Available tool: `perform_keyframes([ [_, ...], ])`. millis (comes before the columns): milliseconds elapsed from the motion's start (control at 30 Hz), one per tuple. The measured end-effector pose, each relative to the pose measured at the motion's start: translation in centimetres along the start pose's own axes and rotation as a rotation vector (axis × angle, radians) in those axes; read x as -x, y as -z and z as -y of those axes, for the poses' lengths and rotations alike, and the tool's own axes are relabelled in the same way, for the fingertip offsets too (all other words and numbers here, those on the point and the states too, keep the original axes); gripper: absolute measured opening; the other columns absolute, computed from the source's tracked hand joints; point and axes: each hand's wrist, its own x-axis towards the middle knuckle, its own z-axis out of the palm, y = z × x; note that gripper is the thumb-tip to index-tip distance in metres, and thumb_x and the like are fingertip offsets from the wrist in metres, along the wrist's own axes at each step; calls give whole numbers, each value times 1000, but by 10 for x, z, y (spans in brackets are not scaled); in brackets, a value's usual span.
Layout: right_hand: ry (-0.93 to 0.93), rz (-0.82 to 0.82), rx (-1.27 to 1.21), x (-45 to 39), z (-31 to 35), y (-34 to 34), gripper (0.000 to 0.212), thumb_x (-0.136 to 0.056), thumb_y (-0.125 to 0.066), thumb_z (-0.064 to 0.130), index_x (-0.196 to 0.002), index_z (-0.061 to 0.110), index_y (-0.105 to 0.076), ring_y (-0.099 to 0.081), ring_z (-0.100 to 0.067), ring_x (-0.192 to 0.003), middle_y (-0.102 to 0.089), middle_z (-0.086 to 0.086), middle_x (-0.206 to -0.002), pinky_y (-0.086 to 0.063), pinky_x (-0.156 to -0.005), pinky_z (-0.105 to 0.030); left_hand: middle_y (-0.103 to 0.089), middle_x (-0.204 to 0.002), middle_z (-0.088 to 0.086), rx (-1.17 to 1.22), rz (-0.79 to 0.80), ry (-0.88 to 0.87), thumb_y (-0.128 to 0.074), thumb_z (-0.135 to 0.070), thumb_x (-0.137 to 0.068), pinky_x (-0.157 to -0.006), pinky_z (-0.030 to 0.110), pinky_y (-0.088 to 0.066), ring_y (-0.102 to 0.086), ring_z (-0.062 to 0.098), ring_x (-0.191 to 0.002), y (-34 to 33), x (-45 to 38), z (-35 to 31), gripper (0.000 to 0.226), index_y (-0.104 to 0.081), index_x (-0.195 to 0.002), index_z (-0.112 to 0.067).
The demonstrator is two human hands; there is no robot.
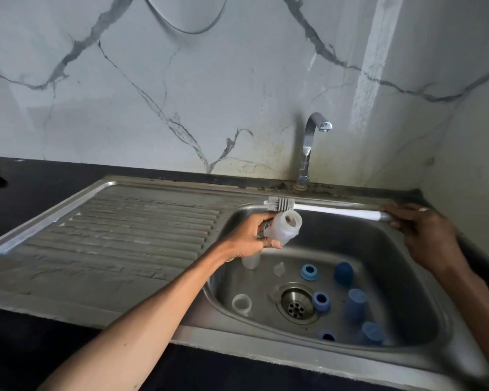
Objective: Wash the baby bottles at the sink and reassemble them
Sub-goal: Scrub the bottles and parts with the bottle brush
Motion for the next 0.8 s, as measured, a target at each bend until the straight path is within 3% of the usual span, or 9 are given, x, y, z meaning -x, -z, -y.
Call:
perform_keyframes([
  [100,-54,-19,16,2,-10,7,37,-87,-63,-1,-121,10,-67,-60,-32,-106,-65,-16,-116,-40,-92,-26,-66,-132,-1,72,-48,5,-81,5,-74,-102,45,-52,-60,13,-124,2,2,1,72,-56,-139,-13],
  [267,-91,-50,84,0,-9,-2,34,-88,-63,3,-120,12,-68,-61,-36,-105,-67,-18,-115,-46,-98,-46,-72,-119,0,157,-138,9,-85,-20,-71,-93,53,-56,-68,25,-113,5,3,0,60,-66,-127,-28],
  [433,-120,-45,99,1,-10,2,34,-88,-63,5,-121,10,-68,-61,-36,-106,-67,-19,-116,-44,-96,-42,-74,-110,6,222,-209,12,-84,-10,-76,-84,50,-60,-73,29,-100,6,4,0,47,-69,-121,-17],
  [533,-131,-43,51,2,-5,5,33,-88,-63,3,-121,7,-68,-62,-31,-102,-67,-20,-114,-40,-90,-31,-73,-106,14,293,-303,38,-81,-3,-79,-82,48,-61,-74,34,-93,10,4,-2,35,-71,-112,-11],
  [667,-118,5,-19,5,12,-6,36,-89,-64,3,-125,10,-66,-60,-30,-112,-65,-15,-121,-41,-98,-31,-75,-101,18,331,-405,39,-89,-24,-67,-83,52,-60,-72,38,-96,12,-1,-2,42,-77,-104,-10],
  [800,-176,1,-33,3,14,-9,36,-91,-64,8,-126,11,-65,-58,-30,-116,-63,-15,-125,-39,-101,-30,-74,-98,22,294,-428,28,-90,-26,-67,-84,54,-60,-71,41,-97,7,-3,-1,35,-78,-94,-8],
])
